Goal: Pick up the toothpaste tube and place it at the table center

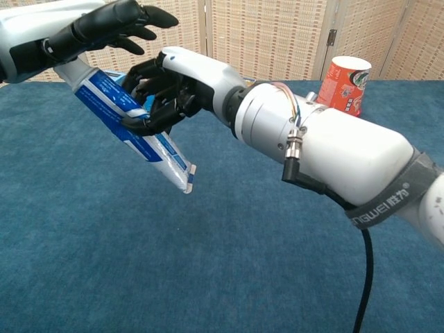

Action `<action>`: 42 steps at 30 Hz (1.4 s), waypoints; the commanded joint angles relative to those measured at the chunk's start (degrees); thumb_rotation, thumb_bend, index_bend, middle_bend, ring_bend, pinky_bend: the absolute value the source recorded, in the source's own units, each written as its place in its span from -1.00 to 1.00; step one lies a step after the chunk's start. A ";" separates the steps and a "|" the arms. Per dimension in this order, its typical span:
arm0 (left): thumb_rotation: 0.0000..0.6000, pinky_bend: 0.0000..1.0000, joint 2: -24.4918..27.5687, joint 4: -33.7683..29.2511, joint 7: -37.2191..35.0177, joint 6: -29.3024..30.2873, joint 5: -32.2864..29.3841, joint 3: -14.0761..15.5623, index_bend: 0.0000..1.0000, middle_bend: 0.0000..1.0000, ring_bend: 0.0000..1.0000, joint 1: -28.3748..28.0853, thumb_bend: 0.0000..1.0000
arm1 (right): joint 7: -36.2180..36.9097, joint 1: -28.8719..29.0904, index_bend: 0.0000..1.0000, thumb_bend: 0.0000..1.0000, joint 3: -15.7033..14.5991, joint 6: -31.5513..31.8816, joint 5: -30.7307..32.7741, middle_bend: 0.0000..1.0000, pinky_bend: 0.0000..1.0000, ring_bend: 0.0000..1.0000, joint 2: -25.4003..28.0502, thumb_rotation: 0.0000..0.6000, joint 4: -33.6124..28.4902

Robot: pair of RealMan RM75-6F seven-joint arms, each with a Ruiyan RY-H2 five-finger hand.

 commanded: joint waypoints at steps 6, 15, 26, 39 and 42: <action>-1.00 -0.73 0.13 0.15 0.21 0.56 -0.68 -0.21 -1.00 -0.97 -0.97 0.20 -1.00 | -0.68 -0.19 0.48 0.41 -0.89 -0.77 0.30 0.41 0.04 0.16 0.74 1.00 -0.23; -1.00 -0.73 1.48 1.37 -2.61 3.03 -1.07 -0.63 -1.00 -0.97 -0.97 2.04 -1.00 | -7.47 -0.56 0.48 0.34 -3.93 -5.18 3.90 0.35 0.04 0.16 8.22 1.00 -1.55; -1.00 -0.73 2.45 4.60 -4.65 4.81 -3.22 -0.30 -1.00 -0.97 -0.97 4.64 -1.00 | -28.33 2.88 0.14 0.02 -10.64 -10.01 17.83 -0.09 0.02 -0.18 21.34 1.00 -5.53; -1.00 -0.73 2.00 7.76 -3.26 5.29 -6.02 0.13 -1.00 -0.97 -0.97 6.45 -1.00 | -30.08 1.78 -1.00 -0.17 -13.13 -5.76 20.27 -0.91 -0.38 -0.75 23.72 1.00 -6.51; -0.93 -0.73 2.78 8.36 -3.47 5.72 -6.80 -0.04 -1.00 -0.97 -0.97 7.20 -1.00 | -26.28 -0.48 -1.00 -0.18 -12.50 -4.06 16.45 -1.00 -0.49 -0.88 26.40 1.00 -8.15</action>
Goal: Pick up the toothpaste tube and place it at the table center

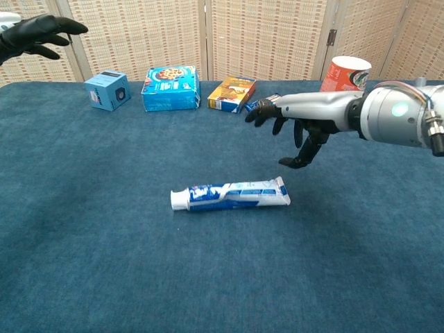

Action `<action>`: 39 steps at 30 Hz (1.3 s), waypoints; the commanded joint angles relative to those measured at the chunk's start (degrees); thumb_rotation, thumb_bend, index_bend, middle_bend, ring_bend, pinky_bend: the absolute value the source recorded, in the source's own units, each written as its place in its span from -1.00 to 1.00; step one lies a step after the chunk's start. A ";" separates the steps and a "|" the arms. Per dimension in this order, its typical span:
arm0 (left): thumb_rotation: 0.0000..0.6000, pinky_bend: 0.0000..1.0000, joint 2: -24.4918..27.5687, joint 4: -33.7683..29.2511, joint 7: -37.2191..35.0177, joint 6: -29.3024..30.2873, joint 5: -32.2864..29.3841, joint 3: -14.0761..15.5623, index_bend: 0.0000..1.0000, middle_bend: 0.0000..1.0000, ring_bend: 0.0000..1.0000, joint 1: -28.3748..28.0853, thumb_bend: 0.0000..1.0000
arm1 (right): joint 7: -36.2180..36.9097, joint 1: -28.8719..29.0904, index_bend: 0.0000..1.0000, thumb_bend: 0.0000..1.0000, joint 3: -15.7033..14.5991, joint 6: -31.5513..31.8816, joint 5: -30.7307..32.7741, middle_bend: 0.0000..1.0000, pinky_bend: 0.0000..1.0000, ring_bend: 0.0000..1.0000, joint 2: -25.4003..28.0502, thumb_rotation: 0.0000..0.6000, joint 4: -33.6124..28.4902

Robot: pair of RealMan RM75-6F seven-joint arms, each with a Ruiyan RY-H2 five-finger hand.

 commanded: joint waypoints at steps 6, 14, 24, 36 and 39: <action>0.64 -0.73 3.21 0.08 4.21 0.58 -5.02 0.05 -1.00 -0.98 -0.96 2.09 -1.00 | 11.51 -8.29 -1.00 -0.19 0.18 5.08 -11.82 -0.93 -0.49 -0.89 12.20 1.00 -6.98; 1.00 -0.73 4.57 -0.10 7.53 6.14 -7.50 0.15 -1.00 -1.00 -0.96 6.02 -1.00 | 22.67 -21.13 -1.00 -0.19 -4.92 17.61 -26.25 -0.69 -0.49 -0.80 19.71 1.00 -6.11; 1.00 -0.73 3.70 4.84 6.87 15.95 -1.77 2.87 -0.82 -0.89 -0.88 13.08 -0.96 | 31.13 -34.34 -0.84 -0.19 -8.76 33.77 -35.89 -0.56 -0.49 -0.70 21.51 1.00 0.63; 1.00 -0.73 5.95 3.92 15.00 18.42 1.88 7.31 -0.80 -0.88 -0.88 17.90 -0.95 | 30.90 -41.24 -0.78 -0.19 -10.79 38.04 -39.37 -0.52 -0.49 -0.67 24.86 1.00 -0.31; 1.00 -0.73 5.88 3.47 15.50 18.54 1.90 7.24 -0.80 -0.88 -0.88 18.46 -0.95 | 29.79 -41.99 -0.76 -0.19 -10.50 38.27 -39.61 -0.52 -0.49 -0.67 25.05 1.00 -0.65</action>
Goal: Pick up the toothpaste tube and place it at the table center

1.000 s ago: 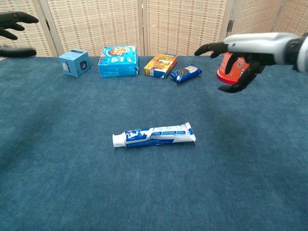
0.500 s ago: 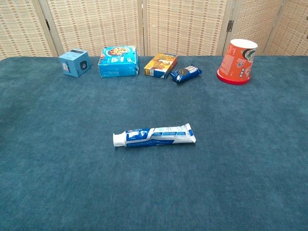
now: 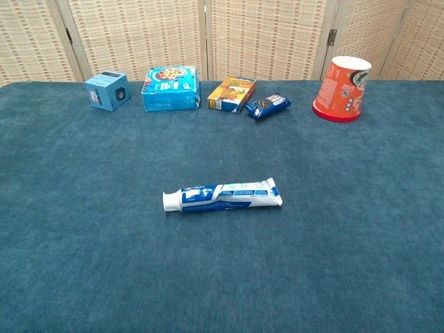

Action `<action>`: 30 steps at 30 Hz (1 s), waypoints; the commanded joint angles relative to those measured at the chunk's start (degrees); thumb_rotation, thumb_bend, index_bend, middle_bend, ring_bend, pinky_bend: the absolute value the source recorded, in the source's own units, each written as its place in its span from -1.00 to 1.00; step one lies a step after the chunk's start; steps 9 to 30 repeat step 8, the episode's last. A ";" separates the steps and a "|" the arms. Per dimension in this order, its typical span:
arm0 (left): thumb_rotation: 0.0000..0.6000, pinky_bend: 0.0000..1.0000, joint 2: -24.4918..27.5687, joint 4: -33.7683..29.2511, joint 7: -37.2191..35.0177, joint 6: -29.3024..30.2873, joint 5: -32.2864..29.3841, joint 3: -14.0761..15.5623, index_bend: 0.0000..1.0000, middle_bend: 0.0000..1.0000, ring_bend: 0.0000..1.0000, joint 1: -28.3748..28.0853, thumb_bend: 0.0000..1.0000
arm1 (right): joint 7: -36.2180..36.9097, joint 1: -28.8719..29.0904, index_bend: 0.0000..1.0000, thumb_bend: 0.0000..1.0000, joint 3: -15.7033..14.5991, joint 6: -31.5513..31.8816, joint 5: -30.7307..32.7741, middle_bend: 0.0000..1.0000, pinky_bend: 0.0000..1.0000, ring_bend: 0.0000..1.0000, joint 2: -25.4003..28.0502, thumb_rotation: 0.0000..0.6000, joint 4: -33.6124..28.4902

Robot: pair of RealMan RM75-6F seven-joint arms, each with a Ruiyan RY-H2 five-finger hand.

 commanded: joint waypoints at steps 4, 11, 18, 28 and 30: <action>1.00 -0.73 -0.09 -0.88 0.41 0.19 0.08 0.08 -0.80 -0.88 -0.88 1.37 -0.95 | -1.43 -1.45 -0.74 -0.18 0.29 -0.13 -0.26 -0.52 -0.49 -0.67 -0.04 1.00 -0.40; 1.00 -0.73 -0.12 -1.21 0.26 0.12 0.12 0.21 -0.80 -0.88 -0.88 2.17 -0.95 | -2.03 -2.35 -0.73 -0.18 0.55 -0.13 -0.25 -0.50 -0.49 -0.67 -0.51 1.00 -0.45; 1.00 -0.73 -0.12 -1.21 0.26 0.12 0.12 0.21 -0.80 -0.88 -0.88 2.17 -0.95 | -2.03 -2.35 -0.73 -0.18 0.55 -0.13 -0.25 -0.50 -0.49 -0.67 -0.51 1.00 -0.45; 1.00 -0.73 -0.12 -1.21 0.26 0.12 0.12 0.21 -0.80 -0.88 -0.88 2.17 -0.95 | -2.03 -2.35 -0.73 -0.18 0.55 -0.13 -0.25 -0.50 -0.49 -0.67 -0.51 1.00 -0.45; 1.00 -0.73 -0.12 -1.21 0.26 0.12 0.12 0.21 -0.80 -0.88 -0.88 2.17 -0.95 | -2.03 -2.35 -0.73 -0.18 0.55 -0.13 -0.25 -0.50 -0.49 -0.67 -0.51 1.00 -0.45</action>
